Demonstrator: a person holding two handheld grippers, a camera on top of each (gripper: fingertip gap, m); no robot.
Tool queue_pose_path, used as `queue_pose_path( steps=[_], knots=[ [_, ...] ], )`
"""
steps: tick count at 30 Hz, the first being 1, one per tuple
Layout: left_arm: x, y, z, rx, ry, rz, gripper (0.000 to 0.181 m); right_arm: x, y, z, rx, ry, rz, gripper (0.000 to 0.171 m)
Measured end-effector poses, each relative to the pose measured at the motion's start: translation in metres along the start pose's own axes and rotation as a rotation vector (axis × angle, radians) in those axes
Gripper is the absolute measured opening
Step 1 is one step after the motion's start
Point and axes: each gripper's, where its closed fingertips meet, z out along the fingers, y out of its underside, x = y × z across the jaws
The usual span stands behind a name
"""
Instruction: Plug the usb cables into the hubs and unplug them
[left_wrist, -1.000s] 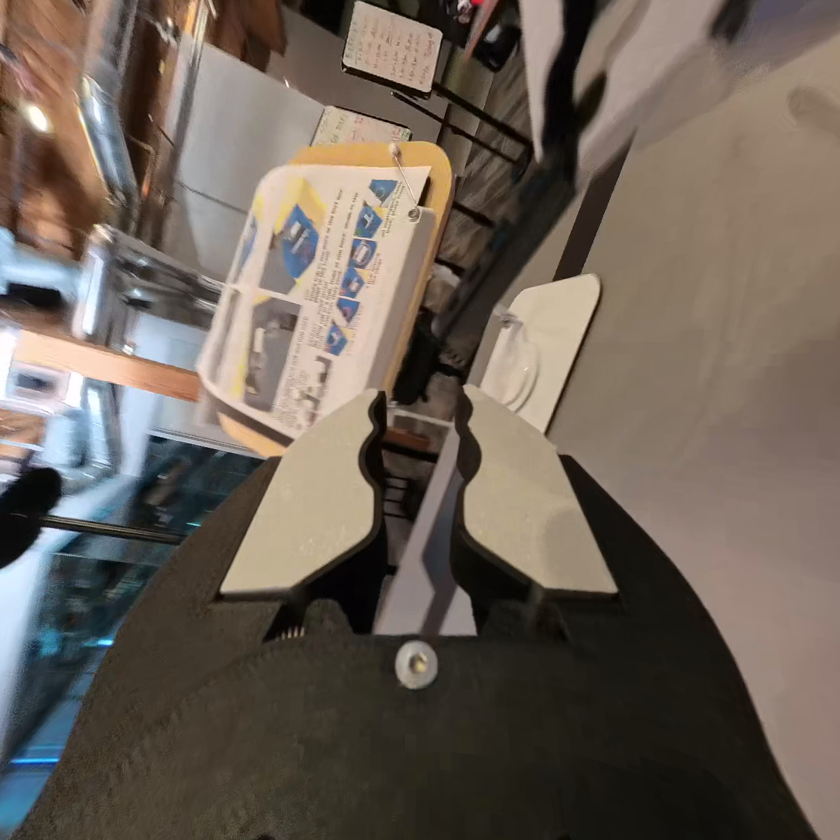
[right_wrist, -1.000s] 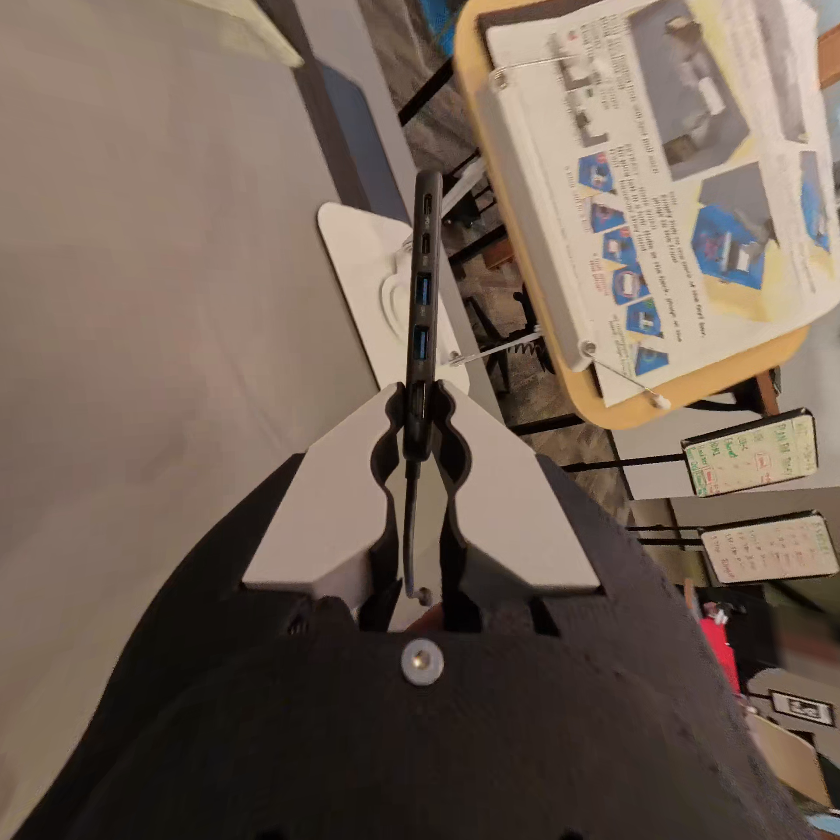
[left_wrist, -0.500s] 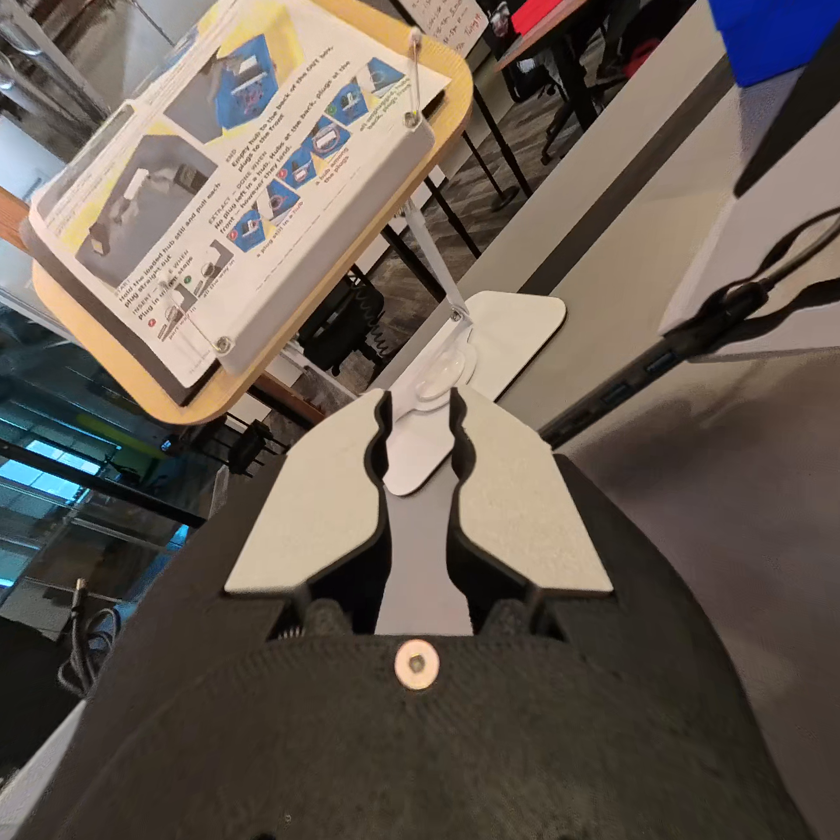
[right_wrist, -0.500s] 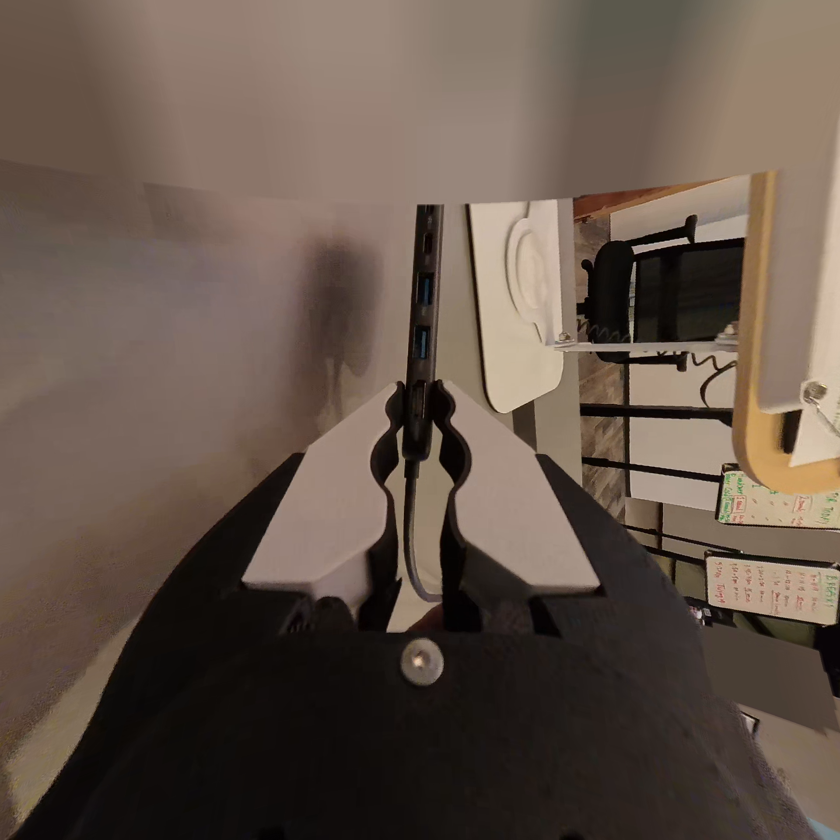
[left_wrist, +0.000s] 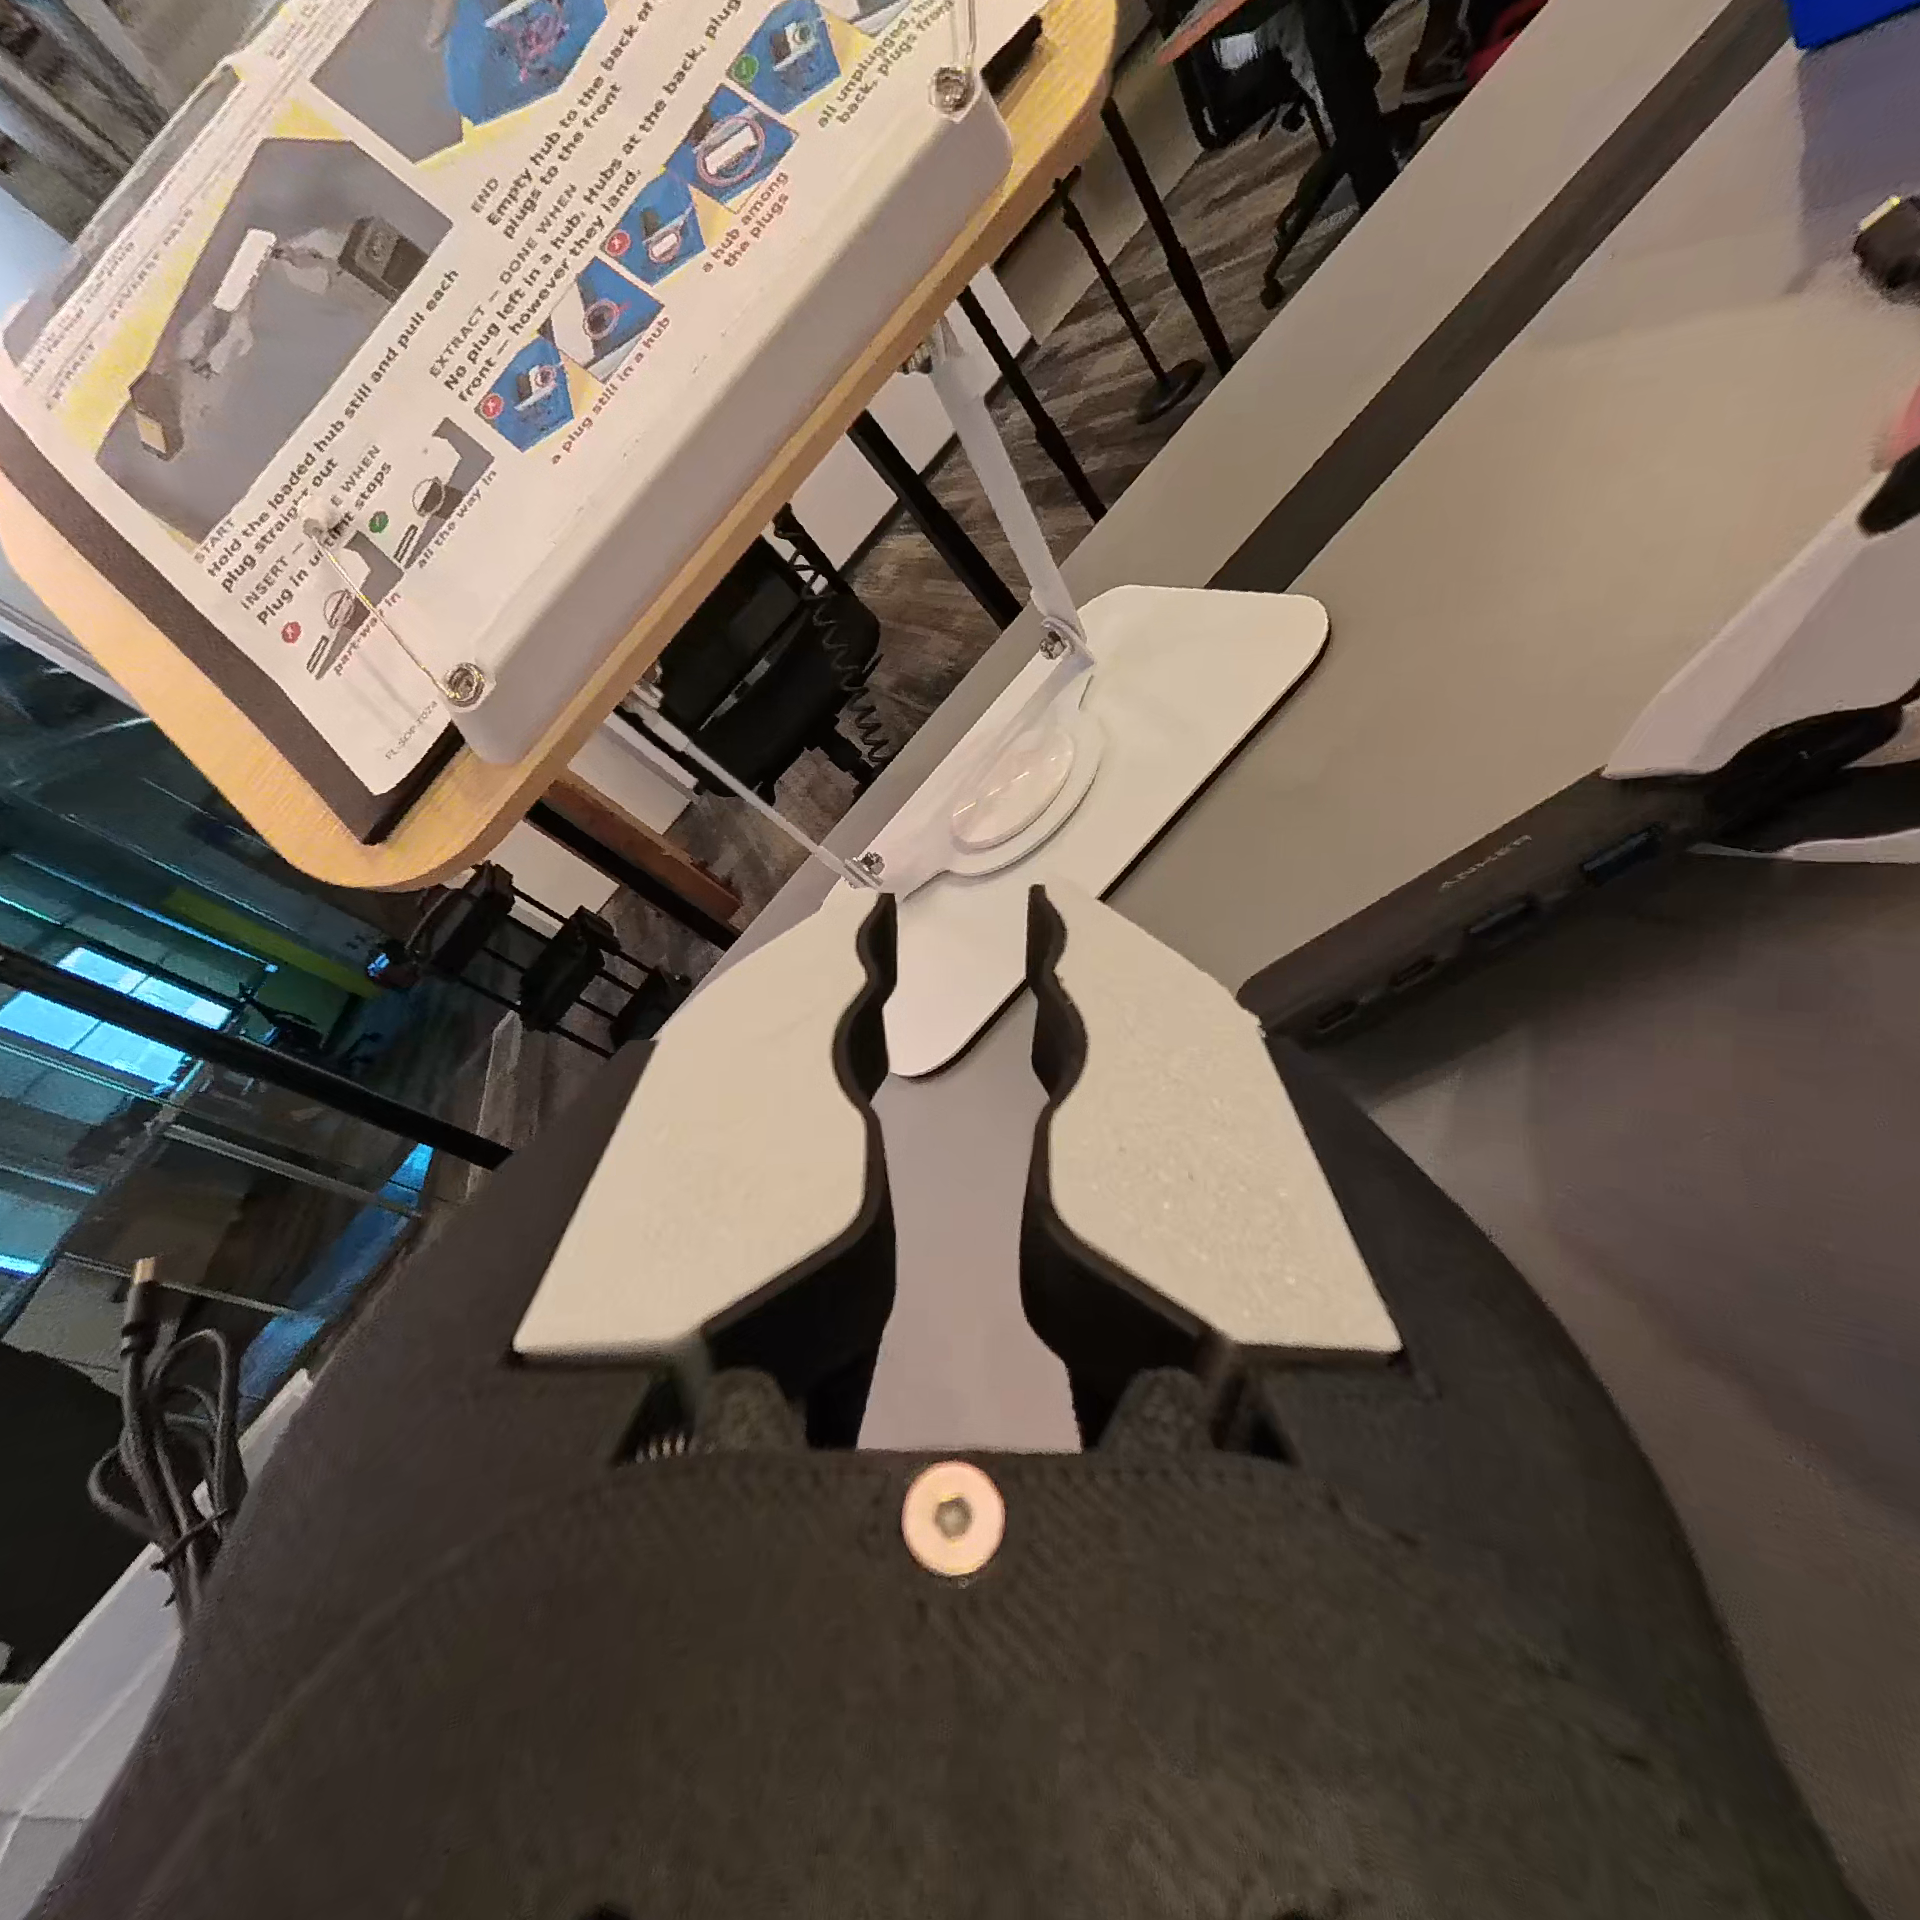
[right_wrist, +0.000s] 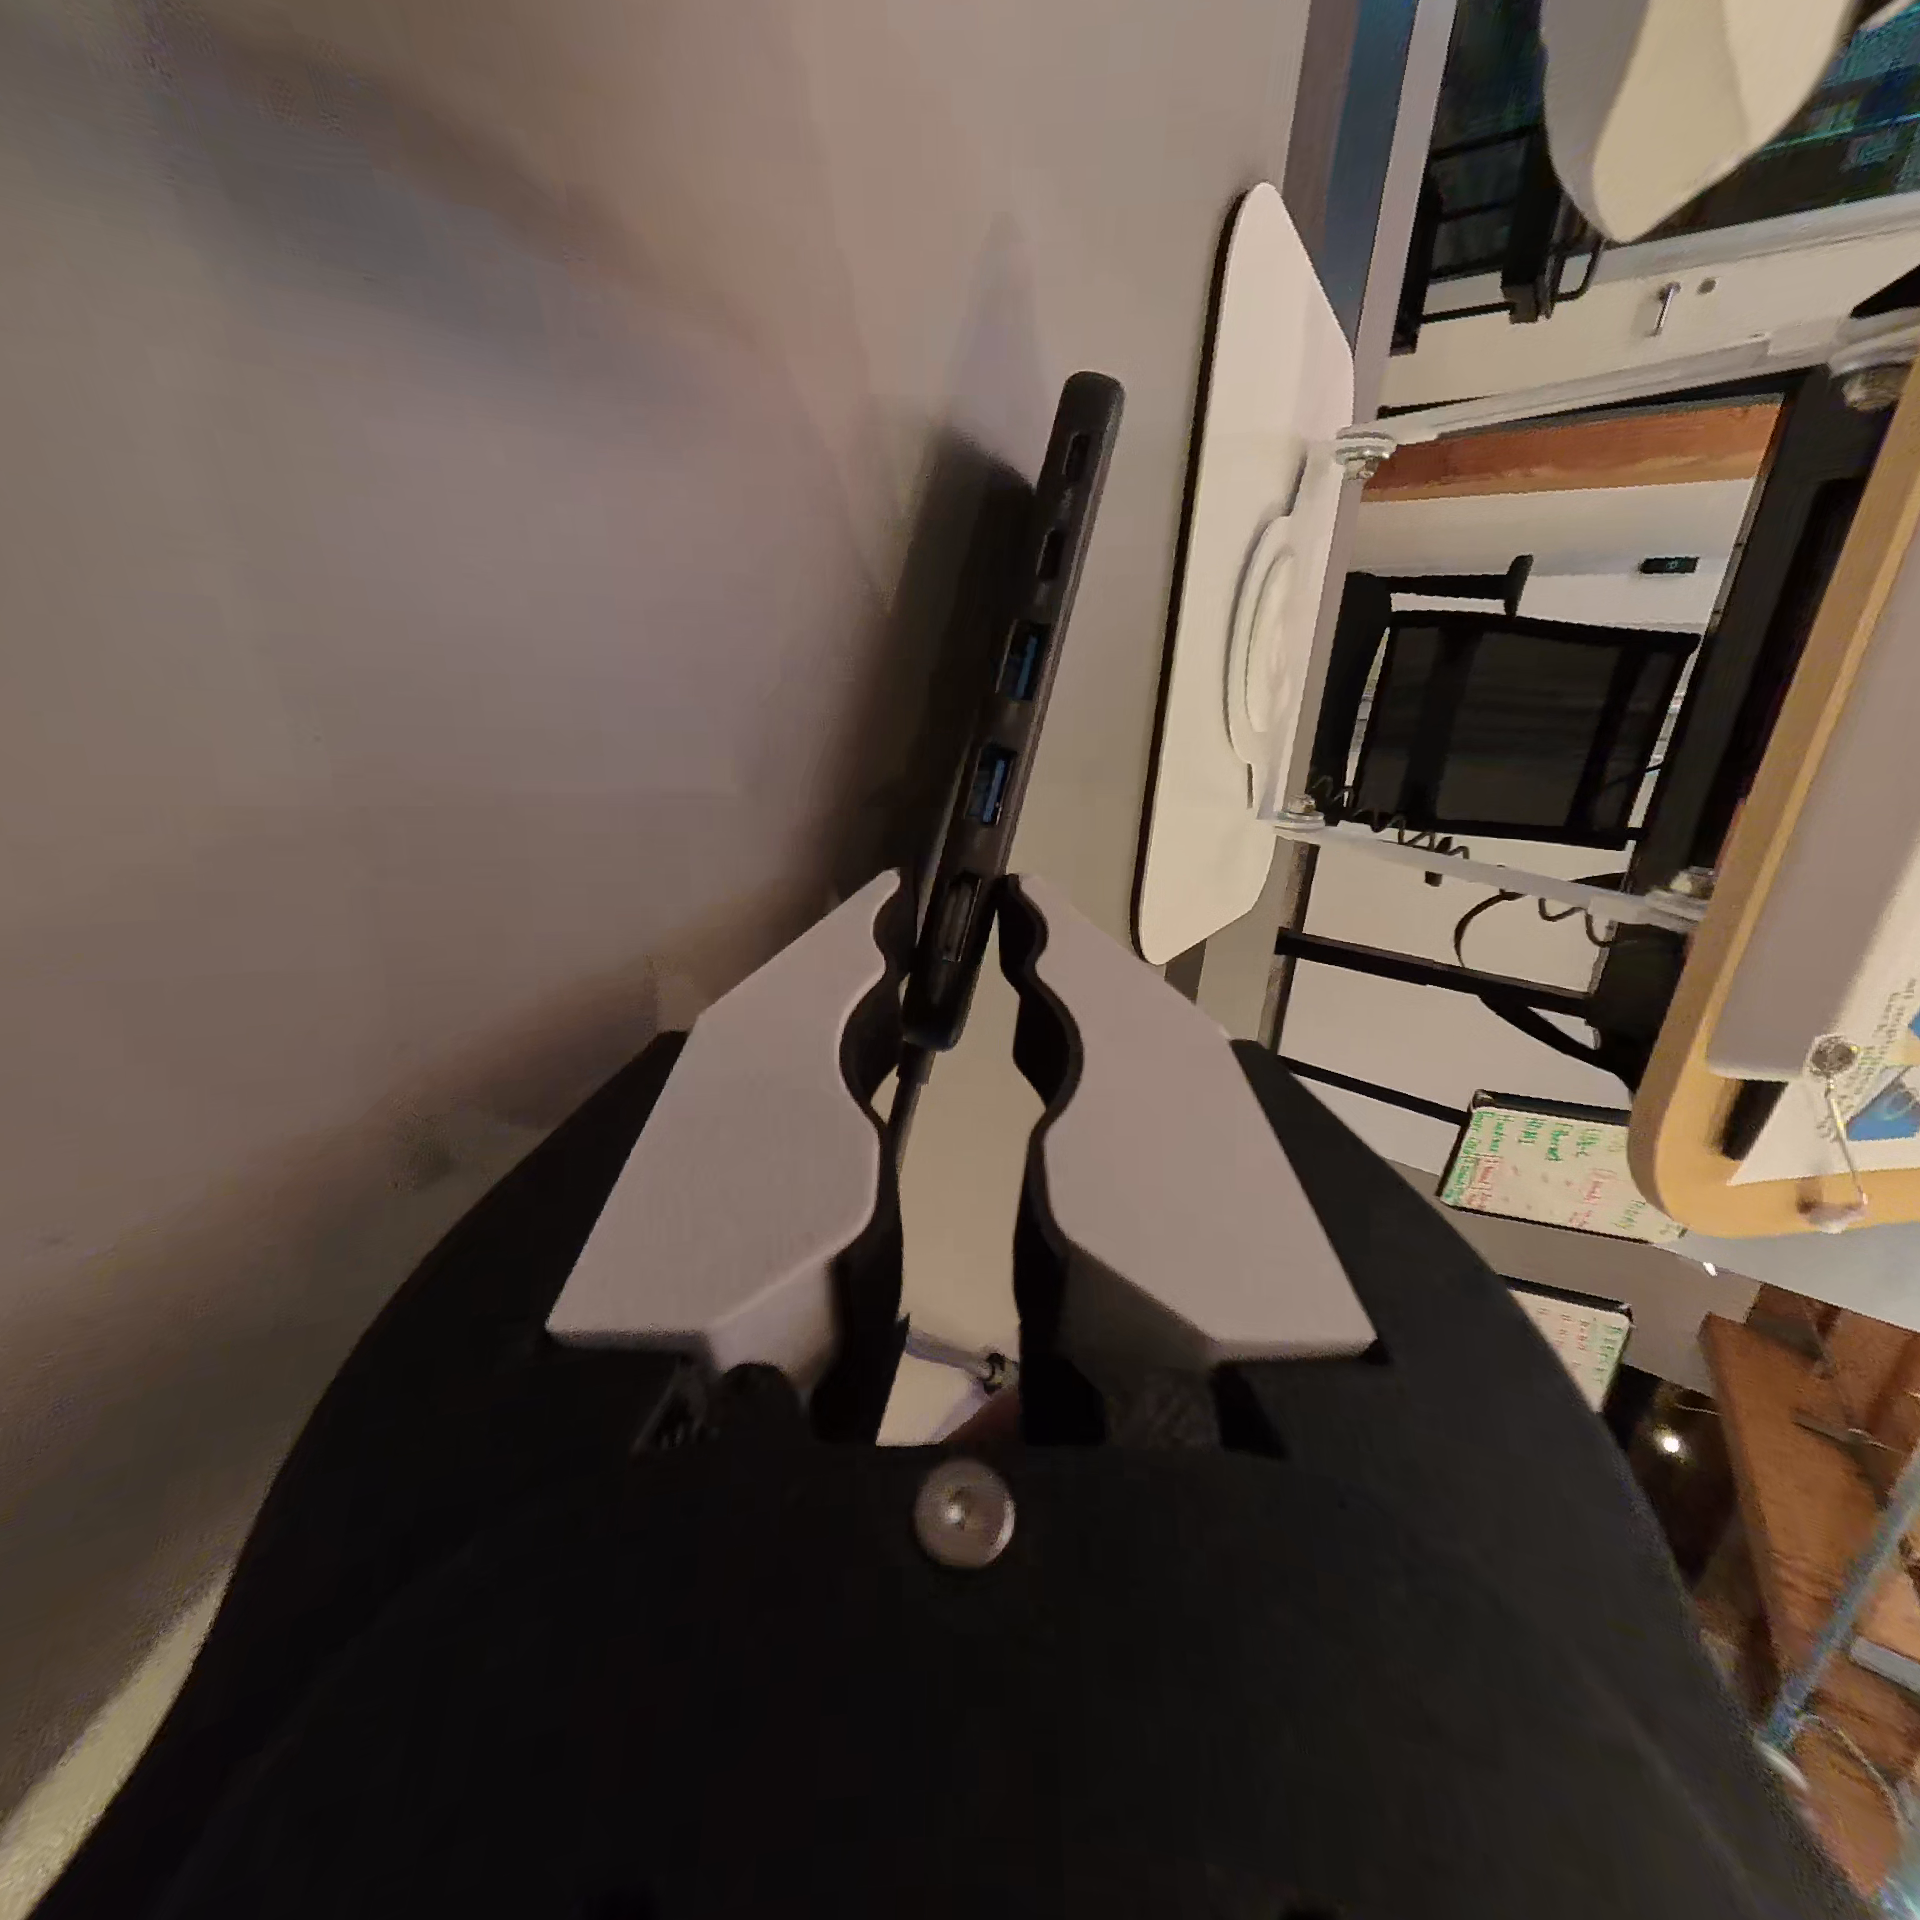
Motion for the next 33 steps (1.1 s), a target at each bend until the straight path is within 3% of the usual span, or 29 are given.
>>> queue_pose_path(
  steps=[18, 27, 33],
  knots=[
    [0.013, 0.001, 0.001, -0.009, 0.028, 0.058, 0.027, -0.005, -0.003, -0.007, -0.067, -0.032, -0.032, 0.025],
    [0.012, -0.005, -0.002, 0.018, 0.038, 0.041, 0.029, -0.013, -0.002, -0.021, -0.012, -0.203, 0.125, 0.031],
    [-0.009, -0.041, -0.020, 0.120, 0.066, -0.011, 0.041, 0.008, -0.002, -0.034, 0.079, -0.207, 0.254, 0.031]
  ],
)
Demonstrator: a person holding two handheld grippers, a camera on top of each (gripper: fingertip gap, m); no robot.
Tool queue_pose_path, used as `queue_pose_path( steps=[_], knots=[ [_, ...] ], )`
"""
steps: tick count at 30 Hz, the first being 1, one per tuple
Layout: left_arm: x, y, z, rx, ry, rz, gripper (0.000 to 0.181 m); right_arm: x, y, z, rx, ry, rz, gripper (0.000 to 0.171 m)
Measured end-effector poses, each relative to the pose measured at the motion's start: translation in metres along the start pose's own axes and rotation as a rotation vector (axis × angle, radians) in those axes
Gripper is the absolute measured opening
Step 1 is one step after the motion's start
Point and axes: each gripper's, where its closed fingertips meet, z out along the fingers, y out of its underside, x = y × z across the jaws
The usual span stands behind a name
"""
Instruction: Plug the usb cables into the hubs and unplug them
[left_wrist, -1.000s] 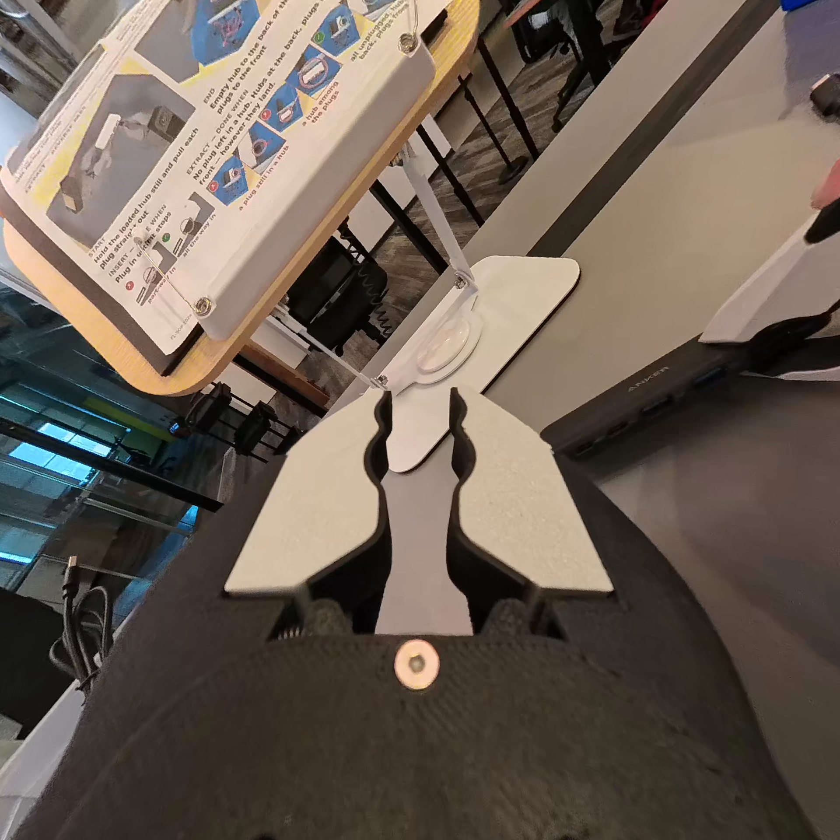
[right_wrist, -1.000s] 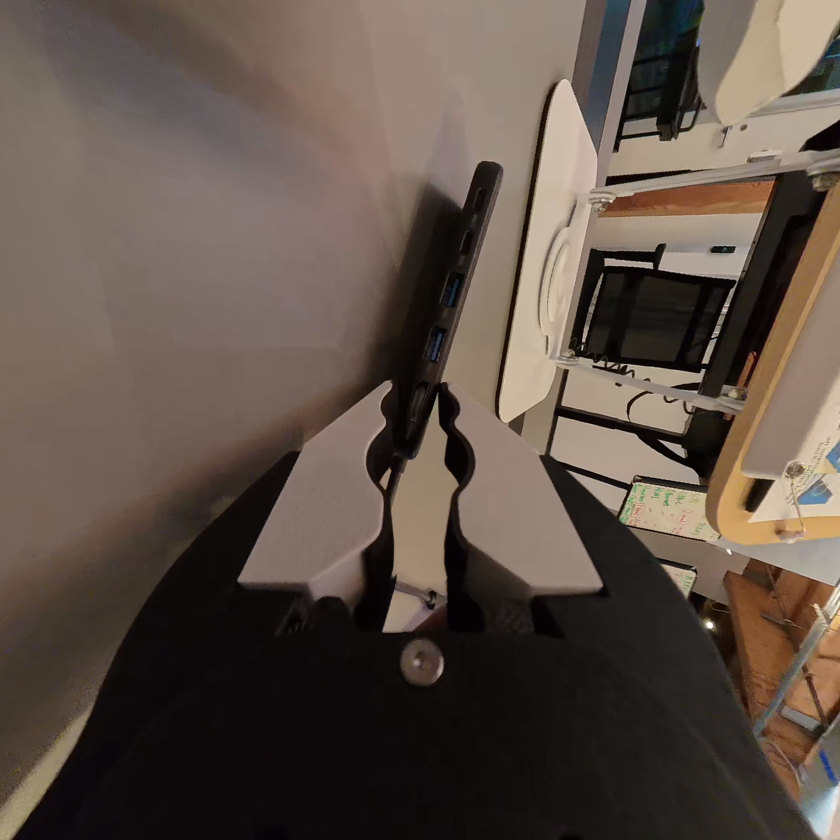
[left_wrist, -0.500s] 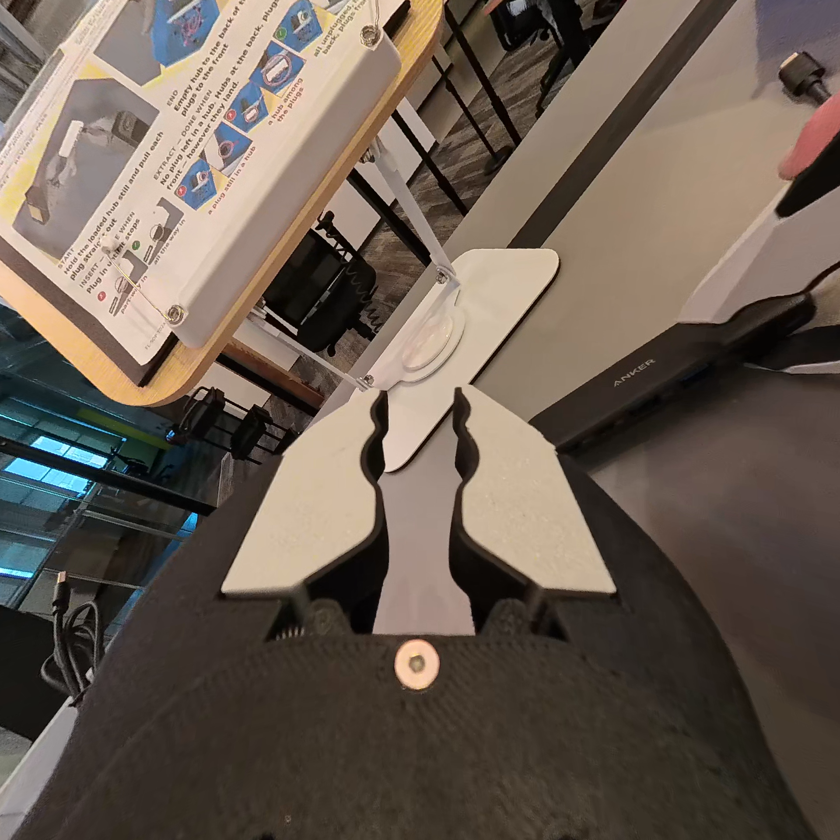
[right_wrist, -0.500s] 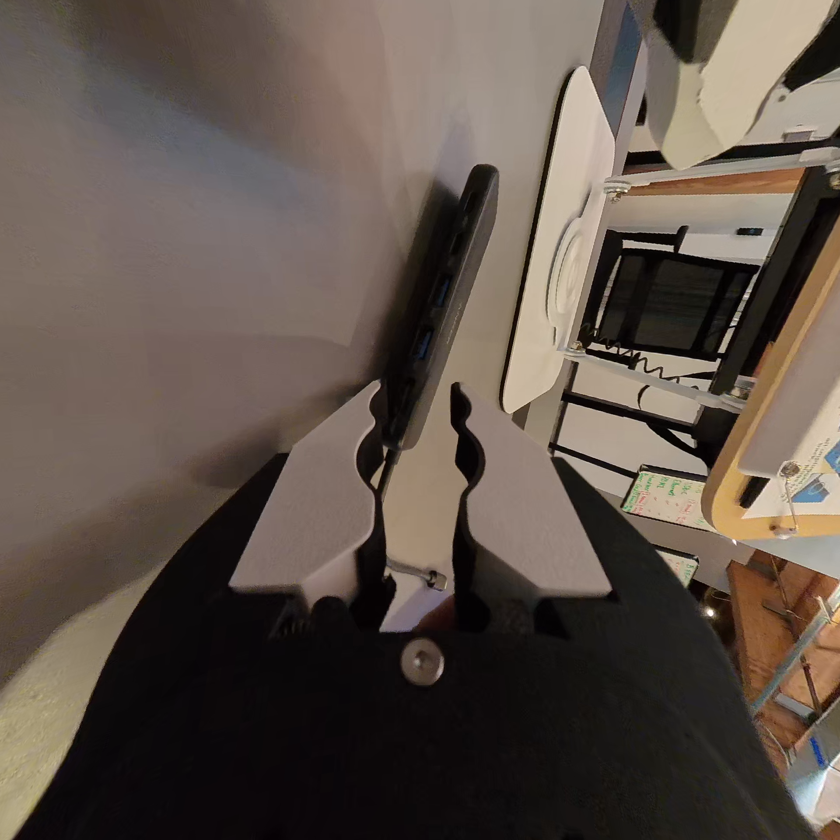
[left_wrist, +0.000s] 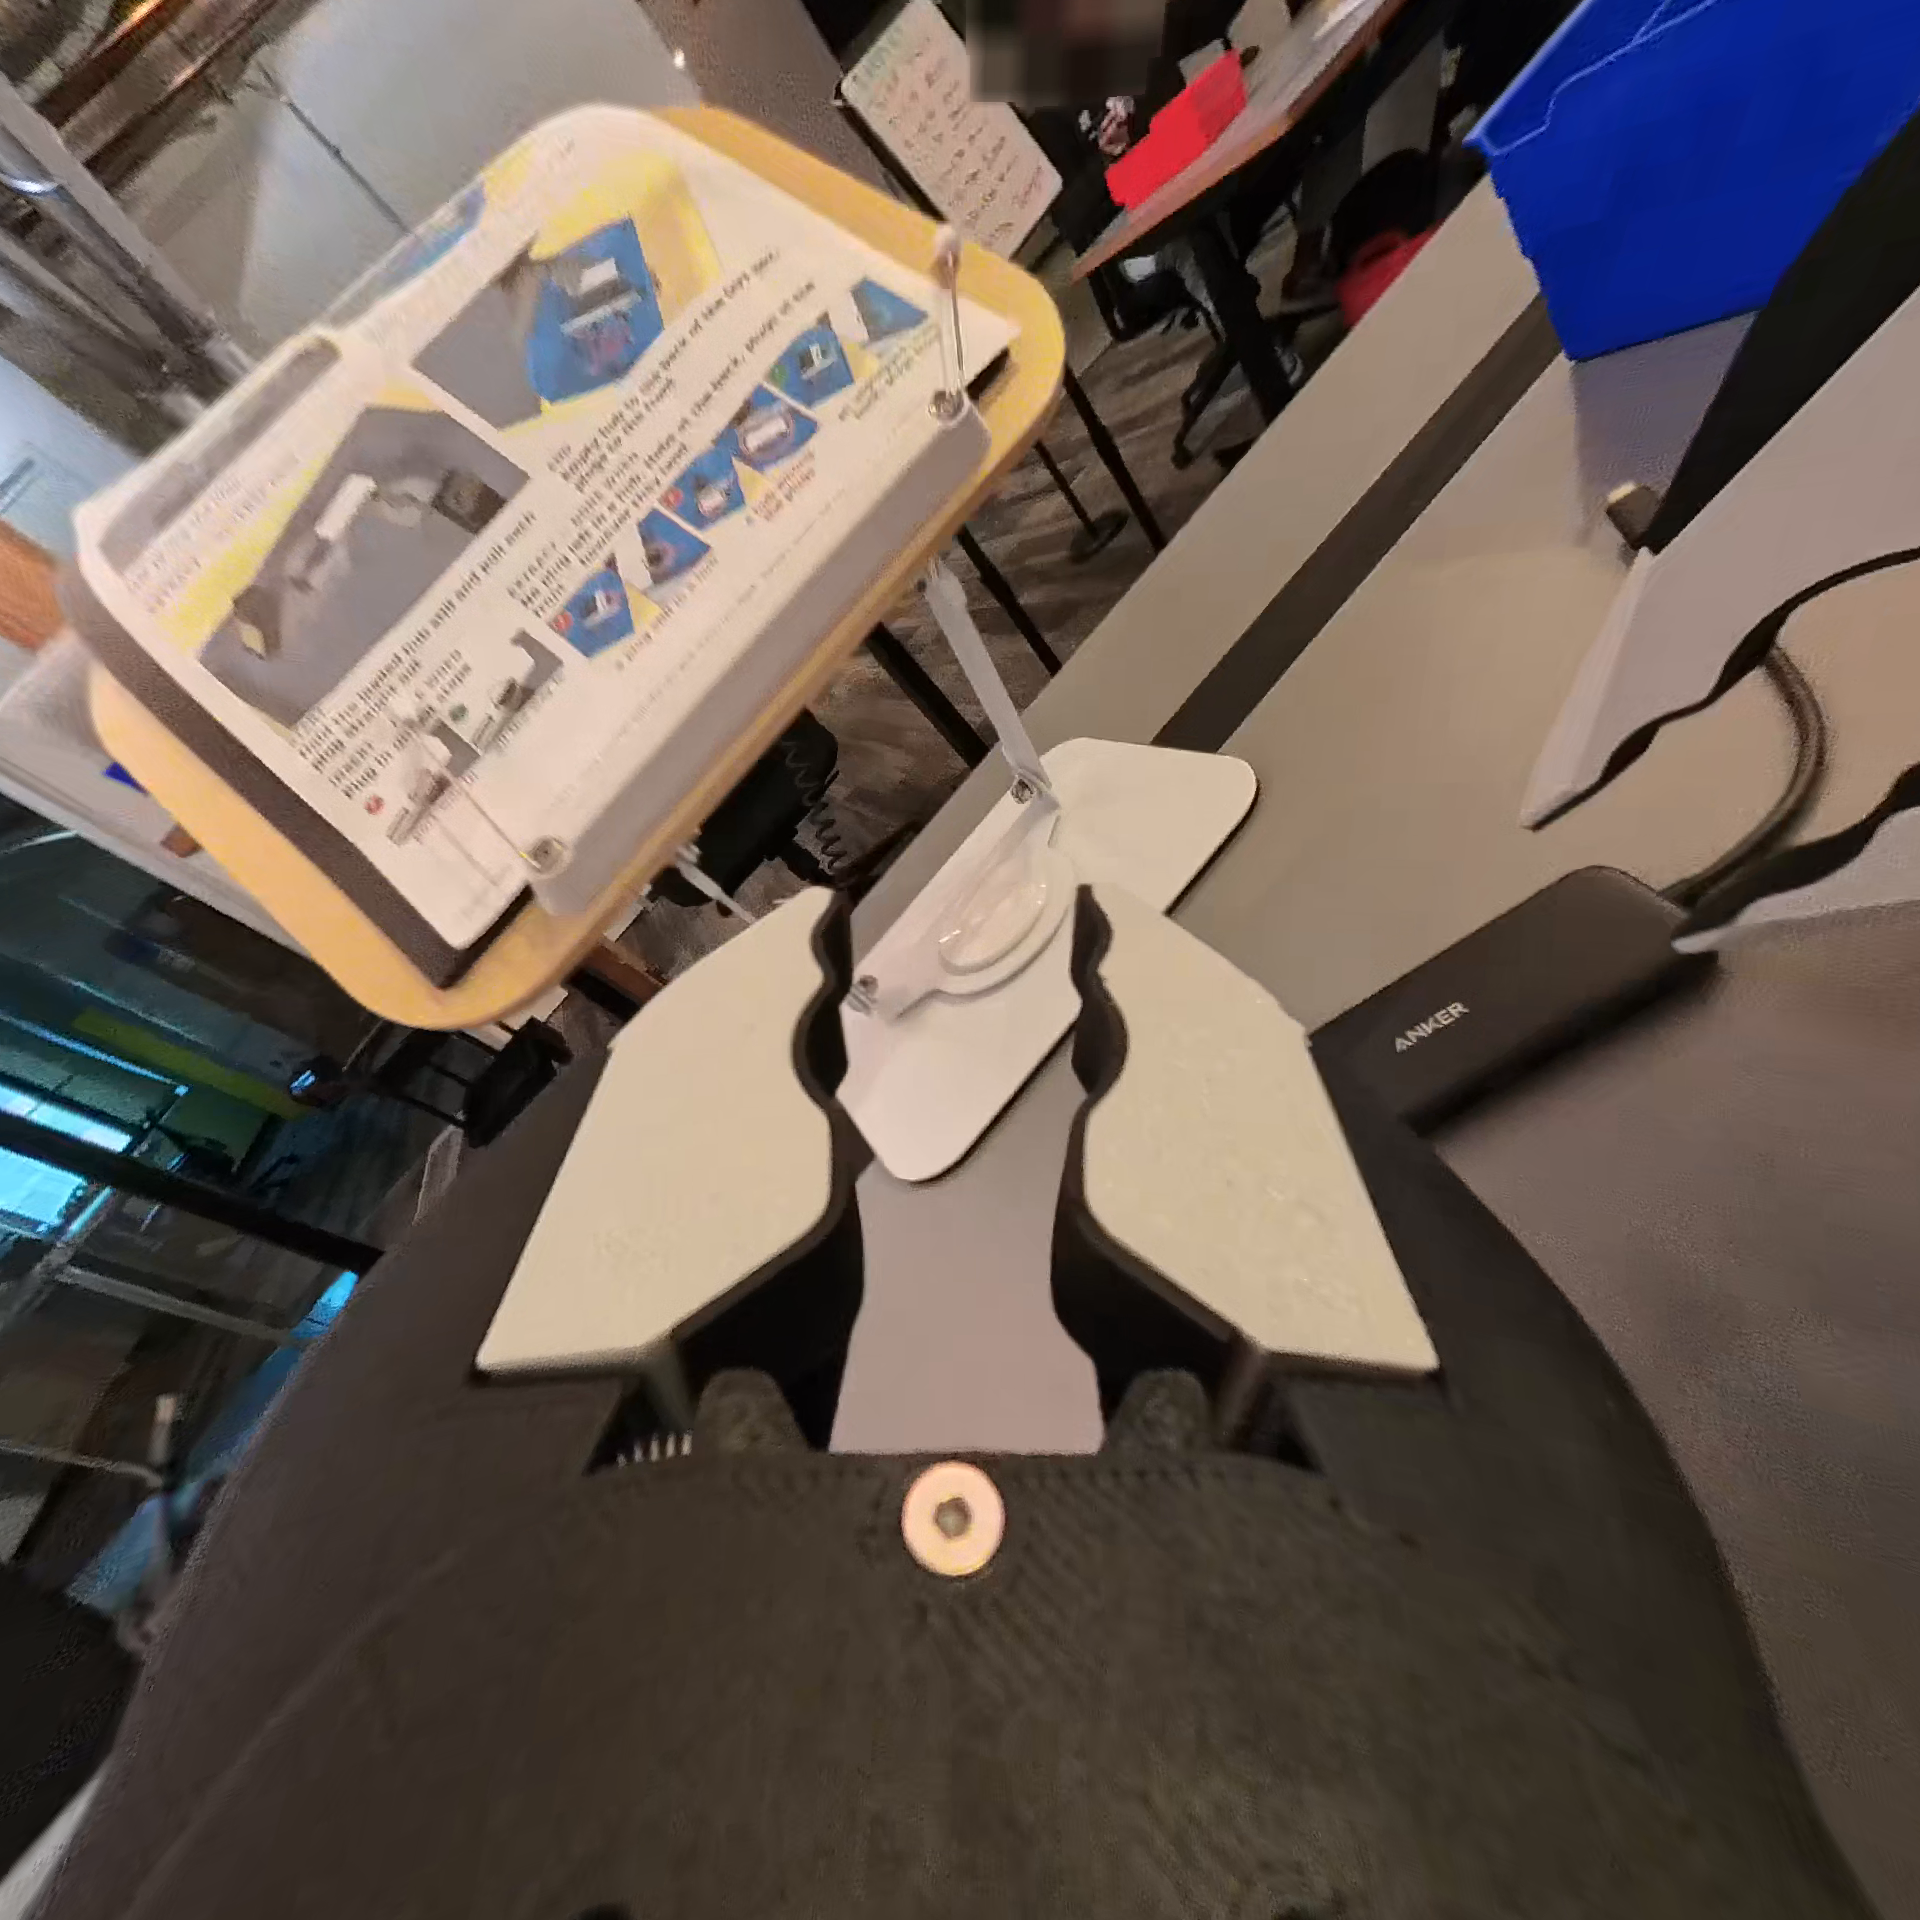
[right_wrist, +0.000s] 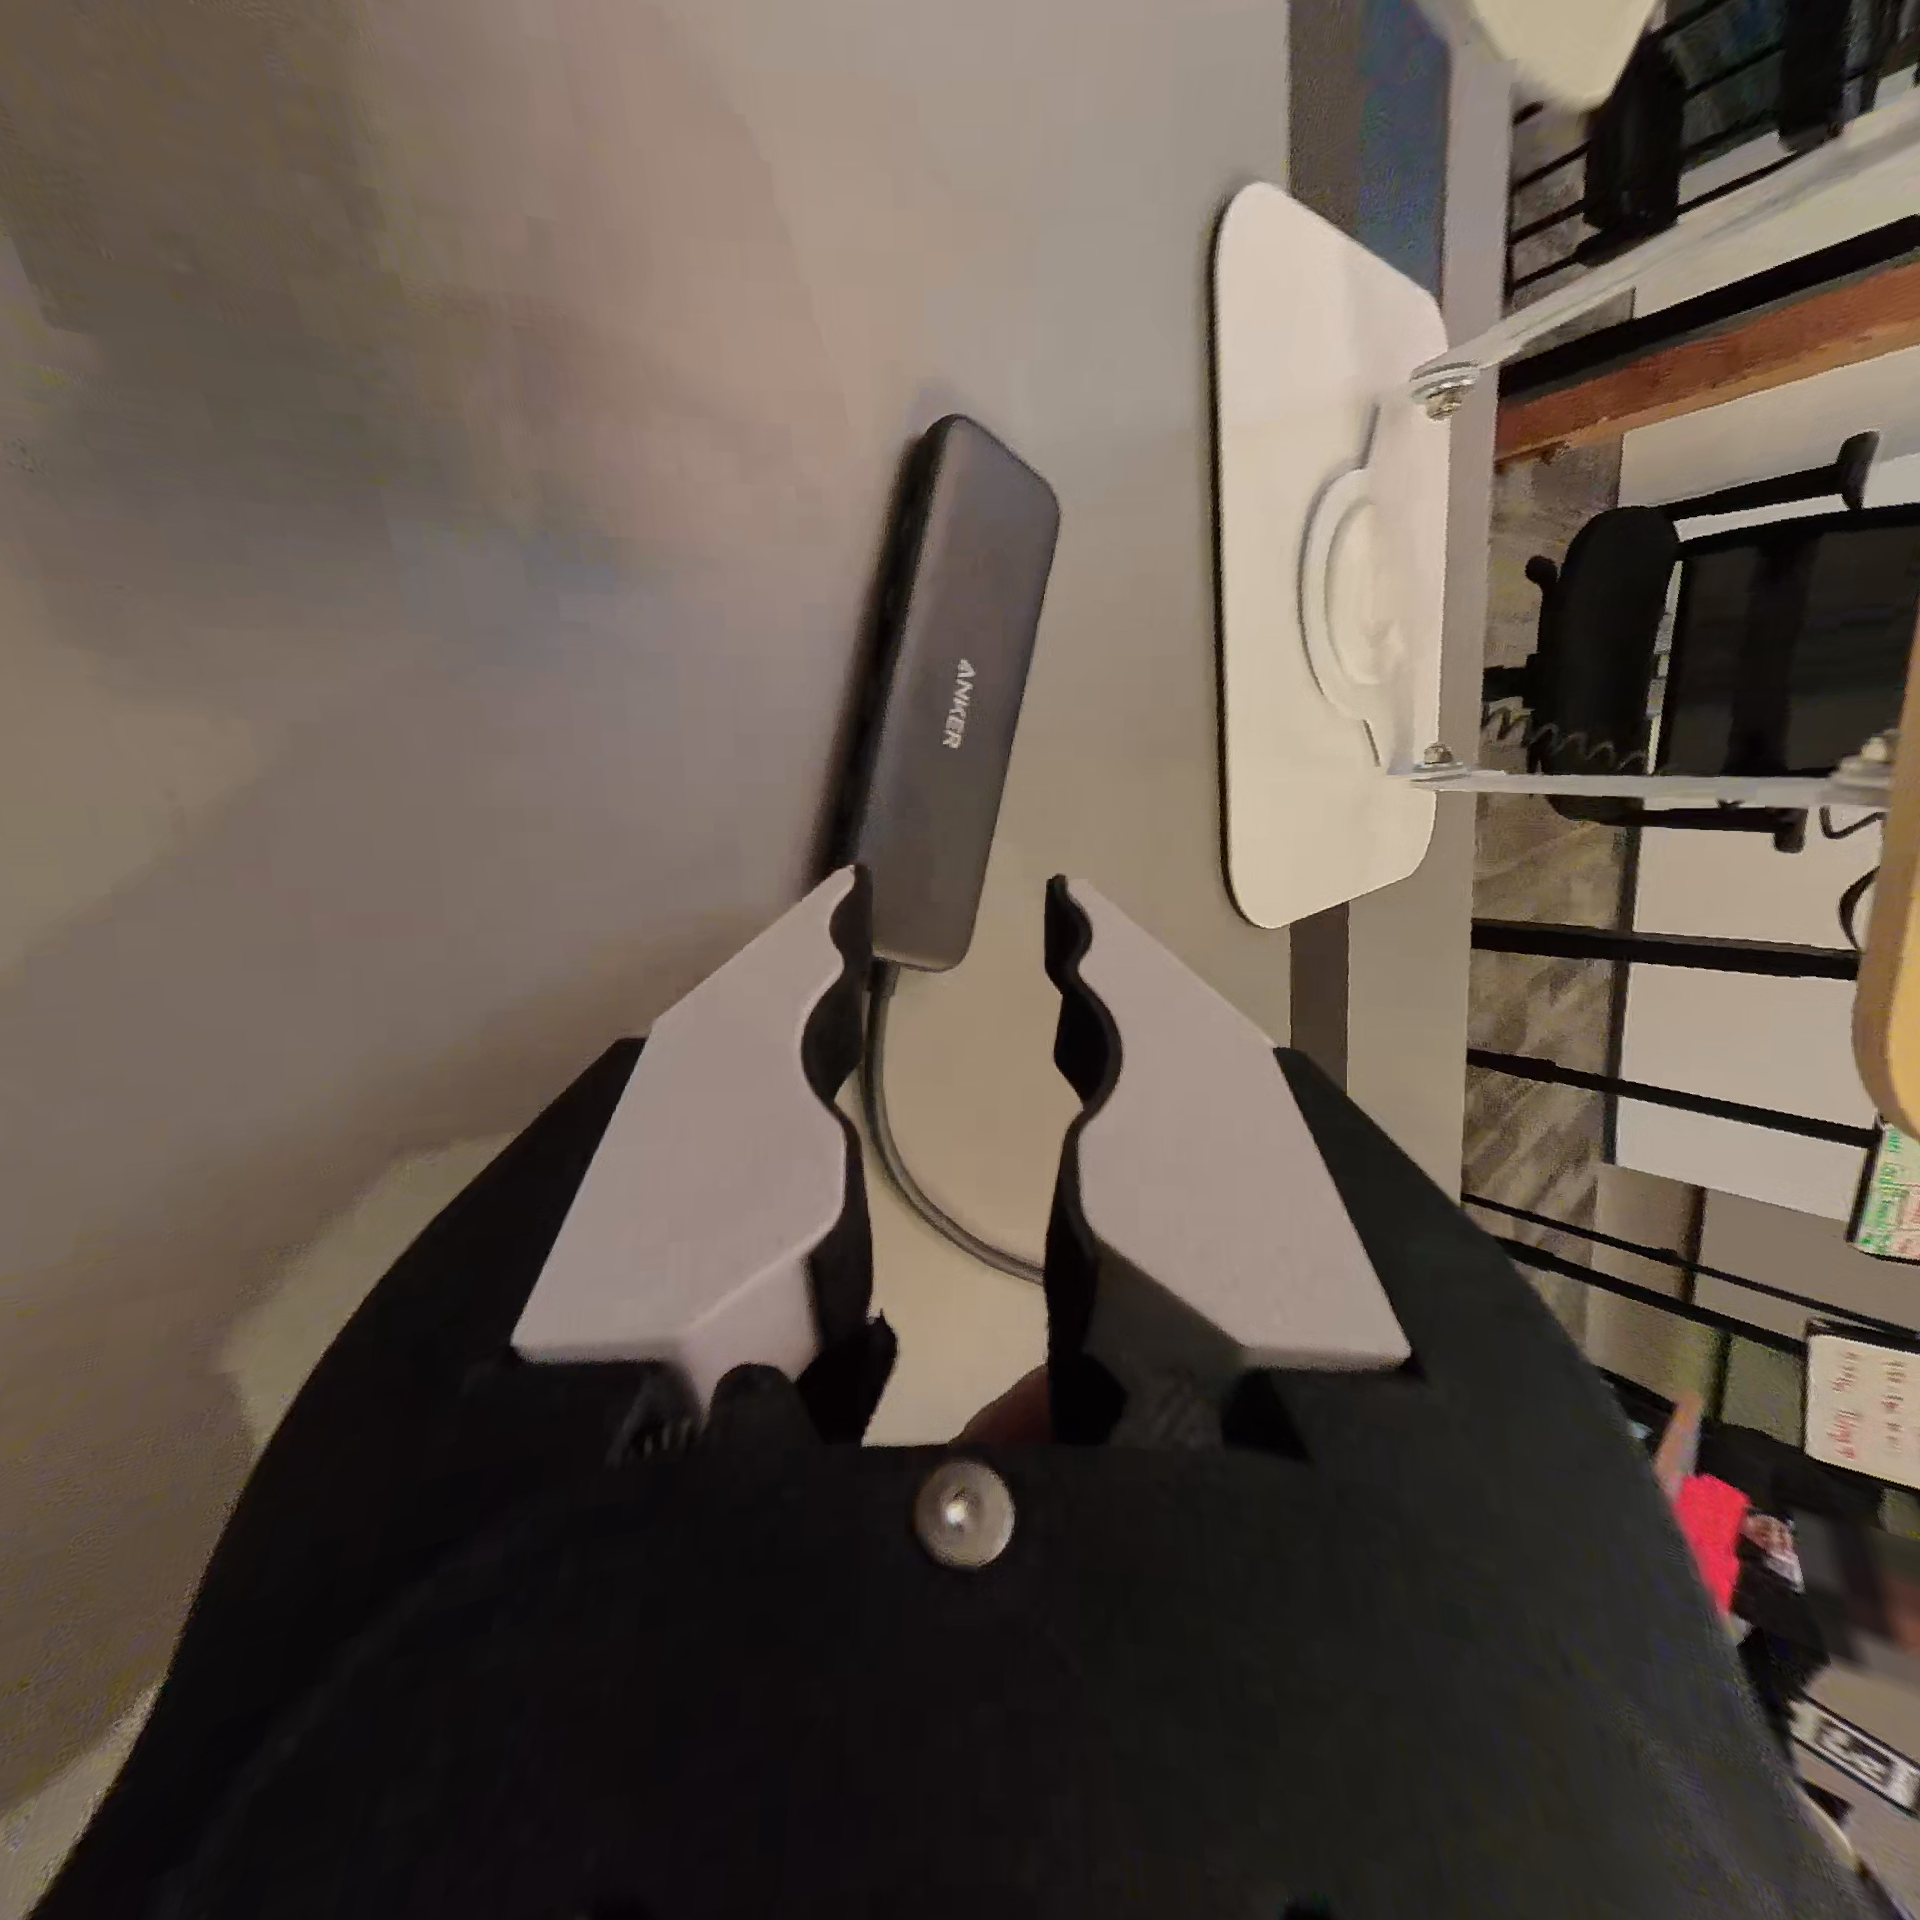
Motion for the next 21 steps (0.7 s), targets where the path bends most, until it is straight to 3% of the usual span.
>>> queue_pose_path(
  steps=[5, 9, 13, 16, 21],
  knots=[
    [-0.051, -0.038, -0.040, -0.010, 0.010, 0.104, 0.047, 0.013, -0.001, -0.010, 0.049, 0.022, 0.041, 0.029],
    [-0.097, -0.033, -0.095, -0.123, 0.075, 0.192, 0.046, 0.015, 0.000, -0.011, 0.054, 0.027, 0.045, 0.027],
    [-0.136, 0.034, -0.164, -0.381, 0.176, 0.345, 0.050, 0.013, 0.001, -0.009, 0.059, 0.015, 0.048, 0.027],
    [-0.153, 0.090, -0.209, -0.525, 0.224, 0.334, 0.049, 0.011, 0.003, -0.006, 0.058, 0.005, 0.052, 0.026],
    [-0.171, 0.175, -0.247, -0.714, 0.237, 0.284, 0.044, 0.004, 0.004, 0.000, 0.055, -0.013, 0.055, 0.025]
  ],
)
